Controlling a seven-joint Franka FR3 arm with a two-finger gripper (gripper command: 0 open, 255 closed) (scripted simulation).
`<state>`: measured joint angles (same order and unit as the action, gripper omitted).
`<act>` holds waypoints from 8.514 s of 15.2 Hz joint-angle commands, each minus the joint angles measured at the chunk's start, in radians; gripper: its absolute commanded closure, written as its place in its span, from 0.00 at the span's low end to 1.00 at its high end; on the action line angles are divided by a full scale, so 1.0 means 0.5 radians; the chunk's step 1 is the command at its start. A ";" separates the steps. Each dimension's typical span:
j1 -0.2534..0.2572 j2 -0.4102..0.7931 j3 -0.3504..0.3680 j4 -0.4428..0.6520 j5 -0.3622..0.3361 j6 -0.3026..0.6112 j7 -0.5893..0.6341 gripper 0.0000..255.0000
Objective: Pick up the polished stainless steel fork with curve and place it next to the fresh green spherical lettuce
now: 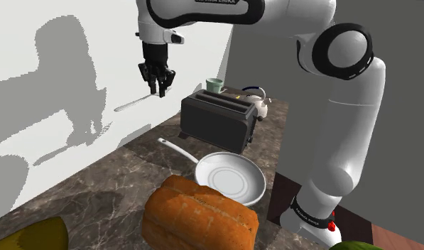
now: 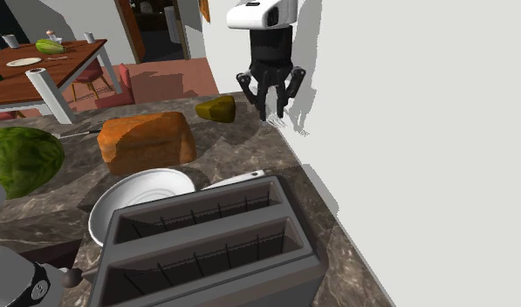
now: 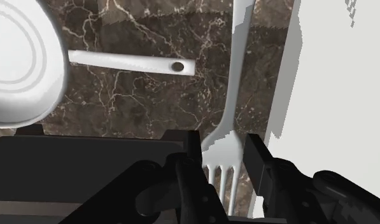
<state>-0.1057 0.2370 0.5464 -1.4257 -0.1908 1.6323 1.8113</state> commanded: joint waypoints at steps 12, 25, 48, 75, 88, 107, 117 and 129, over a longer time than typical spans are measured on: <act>-0.023 -1.167 -0.051 -1.175 0.588 0.167 -0.148 1.00; 0.326 -2.135 -0.145 -1.806 0.933 -0.138 -0.086 1.00; 0.978 -3.342 0.049 -1.904 1.544 -1.164 0.700 1.00; 1.095 -3.683 0.408 -1.023 2.770 -1.776 2.110 1.00; 1.225 -3.975 0.574 -1.347 2.945 -1.685 2.115 1.00; 1.650 -4.041 1.084 -1.727 3.131 -1.247 2.255 1.00; 1.793 -4.041 1.311 -1.842 3.247 -1.068 2.306 1.00; 1.794 -4.041 1.311 -1.842 3.247 -1.068 2.306 0.00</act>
<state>0.7907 -1.7834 1.2013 -2.3466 1.4323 1.0982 2.9635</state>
